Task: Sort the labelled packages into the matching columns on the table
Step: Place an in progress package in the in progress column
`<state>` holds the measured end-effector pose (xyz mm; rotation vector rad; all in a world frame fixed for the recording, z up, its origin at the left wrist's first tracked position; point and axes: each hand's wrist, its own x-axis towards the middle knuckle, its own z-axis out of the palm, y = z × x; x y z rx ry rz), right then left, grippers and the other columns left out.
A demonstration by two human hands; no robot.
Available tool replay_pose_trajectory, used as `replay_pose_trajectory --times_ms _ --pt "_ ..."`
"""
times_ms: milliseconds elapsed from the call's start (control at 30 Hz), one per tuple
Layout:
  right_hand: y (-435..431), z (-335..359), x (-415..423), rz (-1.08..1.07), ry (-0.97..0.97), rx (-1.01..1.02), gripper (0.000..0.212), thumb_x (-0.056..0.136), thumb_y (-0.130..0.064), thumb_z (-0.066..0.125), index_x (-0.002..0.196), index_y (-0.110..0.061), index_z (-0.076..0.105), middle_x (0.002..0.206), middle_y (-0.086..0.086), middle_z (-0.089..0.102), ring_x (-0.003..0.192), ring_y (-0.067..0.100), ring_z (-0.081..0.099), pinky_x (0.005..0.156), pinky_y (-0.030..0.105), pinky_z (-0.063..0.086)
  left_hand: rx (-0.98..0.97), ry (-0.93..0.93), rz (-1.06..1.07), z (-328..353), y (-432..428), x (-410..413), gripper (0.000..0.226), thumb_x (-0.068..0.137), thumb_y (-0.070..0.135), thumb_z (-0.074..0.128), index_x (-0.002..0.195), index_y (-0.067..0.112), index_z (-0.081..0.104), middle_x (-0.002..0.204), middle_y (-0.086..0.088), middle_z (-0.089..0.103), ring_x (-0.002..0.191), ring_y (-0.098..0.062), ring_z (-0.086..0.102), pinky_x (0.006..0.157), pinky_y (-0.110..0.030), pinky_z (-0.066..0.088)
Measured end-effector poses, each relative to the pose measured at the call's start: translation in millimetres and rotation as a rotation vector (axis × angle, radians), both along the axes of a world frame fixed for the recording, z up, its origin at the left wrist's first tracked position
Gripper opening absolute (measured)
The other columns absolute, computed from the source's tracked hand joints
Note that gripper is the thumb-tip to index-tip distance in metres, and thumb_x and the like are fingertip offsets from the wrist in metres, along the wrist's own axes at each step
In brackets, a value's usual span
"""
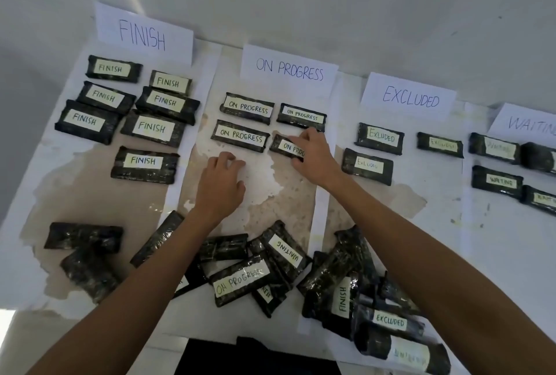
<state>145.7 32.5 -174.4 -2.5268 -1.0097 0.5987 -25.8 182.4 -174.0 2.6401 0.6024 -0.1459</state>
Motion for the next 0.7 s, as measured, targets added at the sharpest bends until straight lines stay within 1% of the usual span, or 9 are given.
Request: replay_pose_trajectory --times_ms 67,200,333,433,500,533,567,633,700 --pt "0.5 1.7 0.7 0.020 -0.026 -0.037 0.051 0.085 -0.016 0.063 0.135 -0.010 0.051 0.119 0.015 0.046 0.110 0.031 0.041 0.095 0.043 0.040 -0.001 0.008 -0.005 1.5 0.8 -0.2 0.043 0.078 0.013 0.062 0.121 0.007 0.056 0.122 -0.016 0.049 0.110 -0.037 0.044 0.088 -0.046 0.044" --pt "-0.6 13.3 0.2 0.024 -0.053 -0.085 0.060 0.085 -0.025 0.065 0.139 -0.011 0.043 0.130 0.014 0.042 0.120 0.031 0.036 0.100 0.042 0.035 -0.026 0.038 -0.028 7.4 0.8 -1.4 0.045 0.082 0.015 0.059 0.126 0.007 0.052 0.128 -0.017 0.046 0.114 -0.036 0.042 0.092 -0.046 0.042" --pt "-7.4 30.3 -20.1 0.016 -0.032 -0.082 0.057 0.086 -0.024 0.062 0.139 -0.012 0.044 0.129 0.013 0.042 0.120 0.030 0.034 0.101 0.040 0.033 -0.082 0.051 -0.059 17.2 -4.7 -11.4 0.045 0.085 0.015 0.055 0.129 0.009 0.050 0.130 -0.015 0.046 0.117 -0.034 0.041 0.093 -0.044 0.040" --pt "-18.0 42.5 -49.0 0.034 0.055 -0.091 0.052 0.087 -0.020 0.061 0.136 -0.010 0.047 0.124 0.014 0.047 0.116 0.030 0.041 0.097 0.035 0.036 -0.107 0.052 -0.103 23.8 -13.6 -26.2 0.042 0.086 0.016 0.054 0.128 0.009 0.051 0.129 -0.013 0.048 0.114 -0.033 0.043 0.091 -0.044 0.042" --pt "-26.2 49.1 -73.4 0.042 0.164 -0.098 0.050 0.088 -0.018 0.061 0.135 -0.009 0.048 0.121 0.013 0.052 0.111 0.027 0.051 0.095 0.032 0.041 -0.119 0.047 -0.131 25.5 -20.3 -38.4 0.041 0.086 0.016 0.054 0.127 0.009 0.052 0.126 -0.013 0.050 0.113 -0.032 0.045 0.090 -0.044 0.044" --pt "-30.7 50.7 -86.6 0.041 0.225 -0.122 0.051 0.088 -0.020 0.062 0.136 -0.010 0.048 0.122 0.011 0.053 0.110 0.025 0.053 0.096 0.033 0.044 -0.125 0.047 -0.140 25.8 -23.4 -44.5 0.041 0.085 0.016 0.054 0.126 0.009 0.053 0.125 -0.013 0.051 0.112 -0.032 0.045 0.090 -0.043 0.044" --pt "-35.0 50.0 -99.6 0.044 0.271 -0.162 0.054 0.087 -0.022 0.064 0.137 -0.012 0.046 0.126 0.010 0.052 0.111 0.024 0.053 0.099 0.034 0.044 -0.132 0.049 -0.145 25.9 -26.3 -50.3 0.042 0.085 0.016 0.054 0.126 0.010 0.053 0.125 -0.013 0.051 0.112 -0.032 0.045 0.090 -0.043 0.044" --pt "-41.5 43.8 -122.7 0.059 0.301 -0.258 0.068 0.083 -0.027 0.070 0.142 -0.015 0.039 0.134 0.011 0.046 0.120 0.026 0.048 0.102 0.035 0.041 -0.150 0.061 -0.151 25.6 -31.1 -60.1 0.042 0.085 0.017 0.053 0.126 0.010 0.053 0.125 -0.013 0.050 0.112 -0.032 0.045 0.092 -0.043 0.043" --pt "-45.0 37.1 -137.4 0.020 0.315 -0.282 0.076 0.079 -0.026 0.074 0.143 -0.015 0.035 0.135 0.010 0.042 0.120 0.027 0.047 0.101 0.036 0.041 -0.165 0.071 -0.159 26.6 -34.8 -66.9 0.042 0.085 0.017 0.053 0.126 0.010 0.052 0.126 -0.013 0.049 0.113 -0.031 0.044 0.092 -0.042 0.043"
